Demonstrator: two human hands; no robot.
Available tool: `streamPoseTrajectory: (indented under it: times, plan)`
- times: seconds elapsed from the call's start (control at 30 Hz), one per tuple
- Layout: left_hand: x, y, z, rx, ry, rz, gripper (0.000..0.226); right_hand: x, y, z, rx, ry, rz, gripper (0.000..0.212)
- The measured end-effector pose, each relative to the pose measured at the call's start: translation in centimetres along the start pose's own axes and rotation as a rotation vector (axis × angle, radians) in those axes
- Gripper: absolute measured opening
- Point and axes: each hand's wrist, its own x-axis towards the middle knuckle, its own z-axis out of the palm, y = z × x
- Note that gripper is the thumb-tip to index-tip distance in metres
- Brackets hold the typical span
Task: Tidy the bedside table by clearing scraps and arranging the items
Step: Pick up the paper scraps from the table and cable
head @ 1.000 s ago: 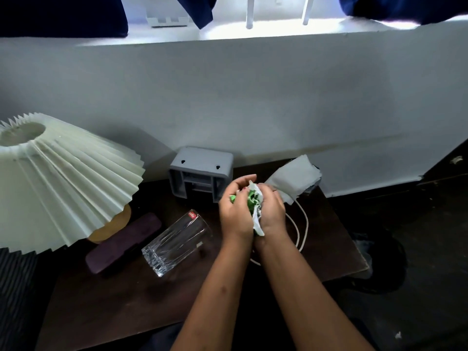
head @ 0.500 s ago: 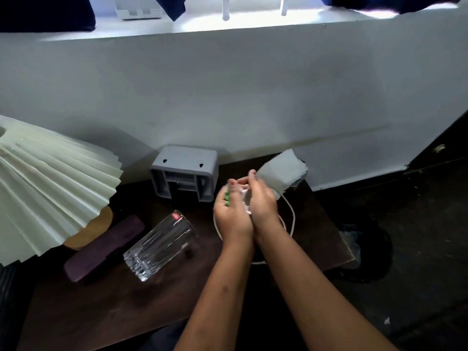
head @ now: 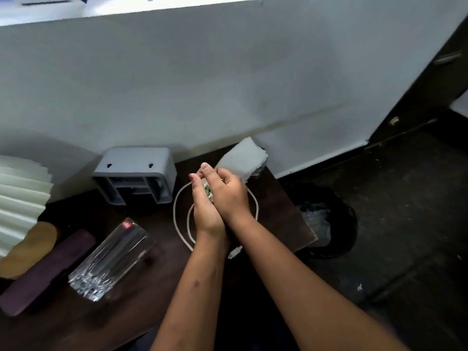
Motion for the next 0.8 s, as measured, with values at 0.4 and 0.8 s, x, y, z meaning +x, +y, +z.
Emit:
streamPoseTrajectory:
  times: [0.4, 0.8]
  plan:
    - [-2.2, -7.8, 6.2, 0.167, -0.335, -0.279, 0.054, 4.3, 1.8, -11.4, 0.066, 0.407, 0.155, 0.038]
    - [-4.7, -13.9, 8.0, 0.328, -0.551, -0.516, 0.053, 4.8, 9.4, -20.8, 0.410, 0.888, 0.610, 0.054]
